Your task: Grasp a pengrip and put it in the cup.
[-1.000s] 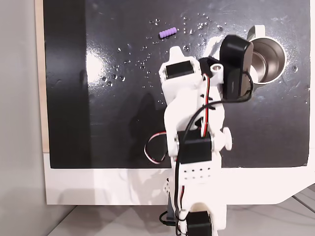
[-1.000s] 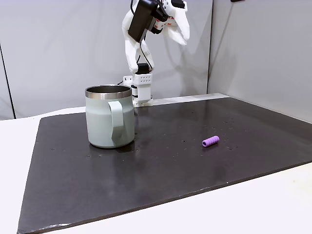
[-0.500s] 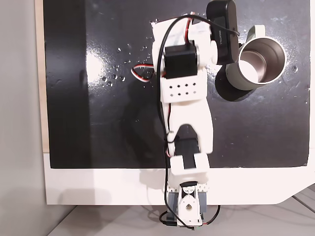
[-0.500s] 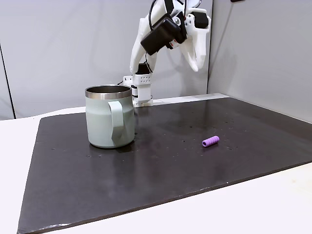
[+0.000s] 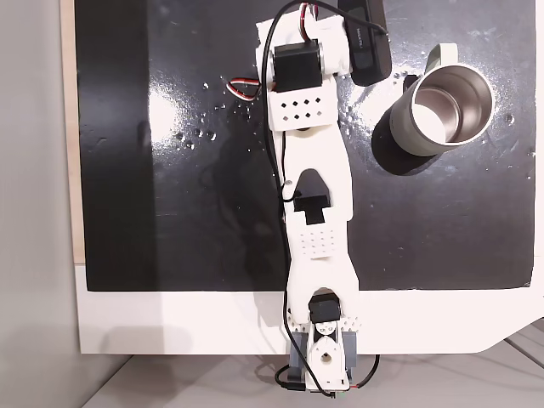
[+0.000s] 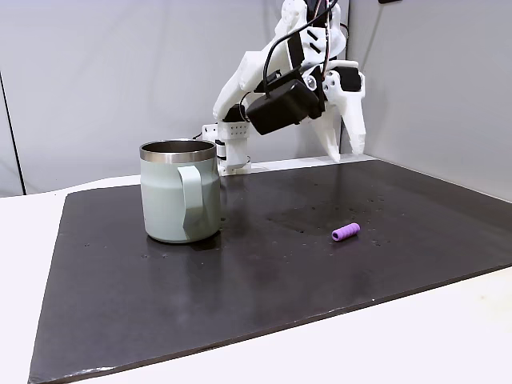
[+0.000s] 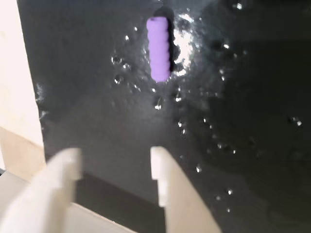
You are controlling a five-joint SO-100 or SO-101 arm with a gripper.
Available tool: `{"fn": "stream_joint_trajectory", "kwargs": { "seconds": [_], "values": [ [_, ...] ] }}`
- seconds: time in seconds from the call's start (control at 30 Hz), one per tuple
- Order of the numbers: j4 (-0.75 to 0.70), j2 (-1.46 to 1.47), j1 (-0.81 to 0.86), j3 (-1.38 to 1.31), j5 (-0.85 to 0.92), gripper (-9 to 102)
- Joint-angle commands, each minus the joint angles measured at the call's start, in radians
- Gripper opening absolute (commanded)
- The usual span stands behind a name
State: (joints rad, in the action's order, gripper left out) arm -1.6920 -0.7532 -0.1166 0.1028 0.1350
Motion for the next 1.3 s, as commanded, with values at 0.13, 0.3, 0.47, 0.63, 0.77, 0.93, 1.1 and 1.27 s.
{"fn": "stream_joint_trajectory", "kwargs": {
  "seconds": [0.13, 0.3, 0.47, 0.63, 0.77, 0.93, 1.1, 1.27],
  "values": [
    [0.1, 0.054, 0.011, -0.055, -0.012, 29],
    [0.117, 0.137, 0.014, -0.055, -0.023, 29],
    [0.133, 0.218, 0.021, -0.077, -0.038, 29],
    [0.158, 0.285, 0.017, -0.095, -0.038, 29],
    [0.179, 0.316, 0.015, -0.095, -0.038, 28],
    [0.192, 0.36, 0.02, -0.095, -0.035, 22],
    [0.186, 0.393, 0.026, -0.095, -0.044, 5],
    [0.161, 0.397, 0.028, -0.1, -0.052, 0]
  ]
}}
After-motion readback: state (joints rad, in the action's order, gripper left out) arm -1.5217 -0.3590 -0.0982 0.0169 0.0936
